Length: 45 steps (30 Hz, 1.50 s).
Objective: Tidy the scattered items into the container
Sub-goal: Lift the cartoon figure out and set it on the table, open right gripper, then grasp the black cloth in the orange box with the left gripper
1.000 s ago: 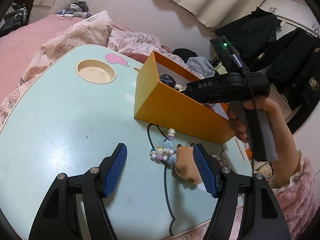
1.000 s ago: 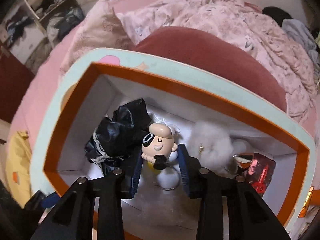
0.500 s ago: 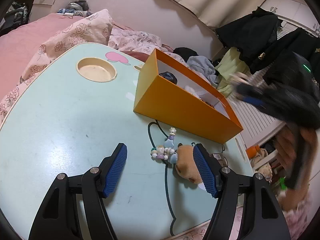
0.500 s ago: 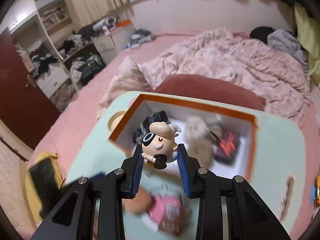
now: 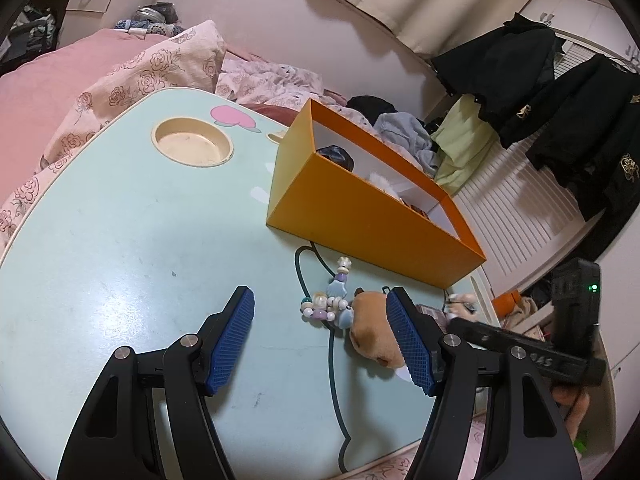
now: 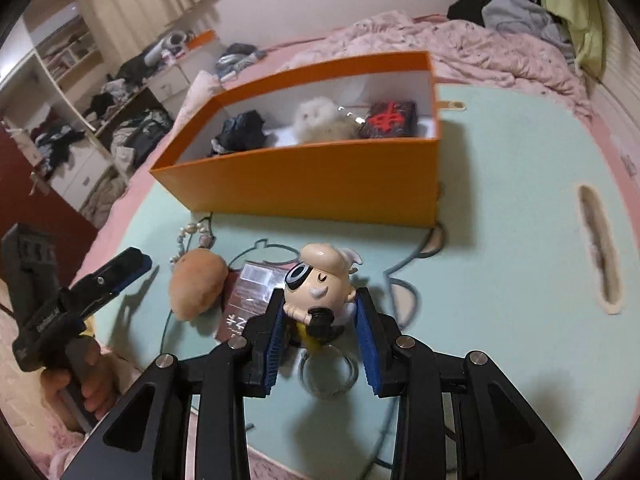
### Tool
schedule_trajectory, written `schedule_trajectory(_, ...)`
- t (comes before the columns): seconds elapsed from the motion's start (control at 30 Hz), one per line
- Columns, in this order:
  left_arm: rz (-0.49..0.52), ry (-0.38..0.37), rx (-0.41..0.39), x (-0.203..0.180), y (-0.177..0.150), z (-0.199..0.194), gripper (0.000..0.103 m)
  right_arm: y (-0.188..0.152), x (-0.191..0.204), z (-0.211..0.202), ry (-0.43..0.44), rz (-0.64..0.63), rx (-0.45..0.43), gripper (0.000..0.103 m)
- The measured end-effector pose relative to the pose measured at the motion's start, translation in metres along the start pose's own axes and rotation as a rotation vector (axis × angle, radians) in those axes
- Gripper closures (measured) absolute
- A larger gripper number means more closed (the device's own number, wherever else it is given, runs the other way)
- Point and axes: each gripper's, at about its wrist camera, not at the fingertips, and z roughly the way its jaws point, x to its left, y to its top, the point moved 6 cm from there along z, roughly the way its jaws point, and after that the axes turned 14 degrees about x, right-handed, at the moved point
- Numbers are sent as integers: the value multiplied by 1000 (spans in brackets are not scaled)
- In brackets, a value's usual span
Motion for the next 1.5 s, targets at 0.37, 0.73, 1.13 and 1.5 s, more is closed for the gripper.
schedule_trajectory(0.37,21,23,4,-7,1,2,34,-24,3,-39,-101,27,-281,42)
schedule_trajectory(0.73,35,37,8,-10,3,2,34,-41,7,-25,-312,-31,-200,41)
schedule_trajectory(1.13,331,282,35,-91,110,-4,38,-42,4,-22,-266,-35,-201,41)
schedule_trajectory(1.5,339,546,315,-65,144,89,59,-42,0,-20,-224,-16,-191,41)
